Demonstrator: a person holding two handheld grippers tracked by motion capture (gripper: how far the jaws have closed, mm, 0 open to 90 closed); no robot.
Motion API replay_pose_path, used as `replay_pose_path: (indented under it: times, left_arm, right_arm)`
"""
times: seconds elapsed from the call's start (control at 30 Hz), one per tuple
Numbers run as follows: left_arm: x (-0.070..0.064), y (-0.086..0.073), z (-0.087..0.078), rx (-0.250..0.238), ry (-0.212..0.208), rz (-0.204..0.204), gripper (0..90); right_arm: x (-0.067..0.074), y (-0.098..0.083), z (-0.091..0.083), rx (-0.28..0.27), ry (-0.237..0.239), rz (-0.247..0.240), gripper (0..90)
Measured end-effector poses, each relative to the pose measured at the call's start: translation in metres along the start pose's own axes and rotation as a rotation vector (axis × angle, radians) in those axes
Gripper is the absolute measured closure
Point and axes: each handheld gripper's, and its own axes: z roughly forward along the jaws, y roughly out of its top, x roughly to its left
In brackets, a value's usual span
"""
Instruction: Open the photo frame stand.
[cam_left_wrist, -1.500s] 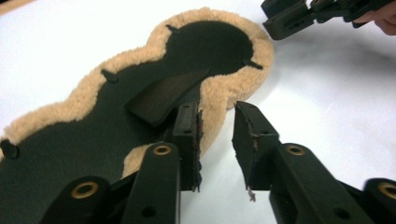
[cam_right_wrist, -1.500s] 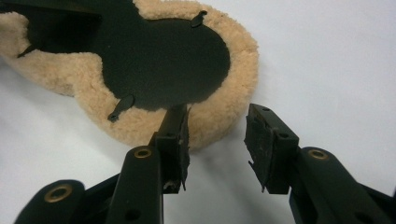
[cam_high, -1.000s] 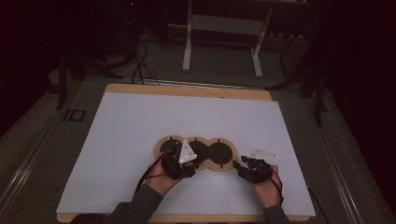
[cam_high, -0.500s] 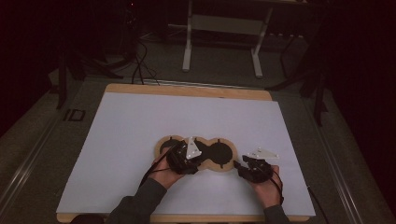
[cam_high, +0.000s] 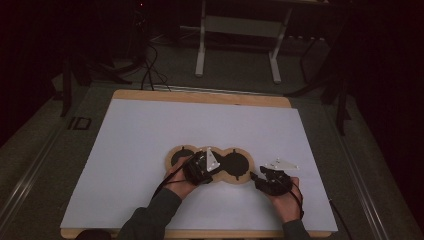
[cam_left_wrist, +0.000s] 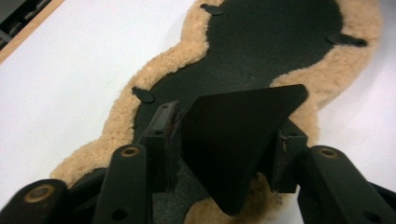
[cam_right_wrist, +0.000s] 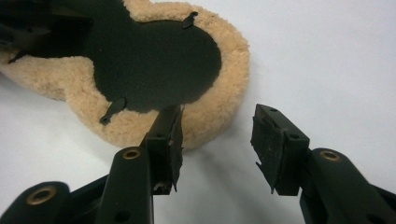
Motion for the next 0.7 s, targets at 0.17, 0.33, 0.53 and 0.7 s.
replay_pose_path:
  times: [0.17,0.33,0.53,0.7]
  left_arm:
    - [-0.0013,0.0016,0.0033,0.013,0.020,0.027,57.0]
    - [-0.0020,0.0035,0.0040,0.022,0.034,0.045,59.7]
    - [-0.0045,0.0047,0.0035,0.023,0.058,0.069,64.6]
    - [-0.0063,0.0050,0.0029,0.012,0.078,0.083,68.4]
  right_arm:
    - [0.0000,0.0000,0.0000,0.001,0.002,0.001,52.2]
    - [-0.0002,0.0001,0.0000,0.001,0.003,0.004,52.2]
    - [-0.0007,0.0000,0.0004,0.006,0.013,0.007,51.8]
    - [-0.0010,0.0001,0.0014,0.018,0.036,0.017,50.8]
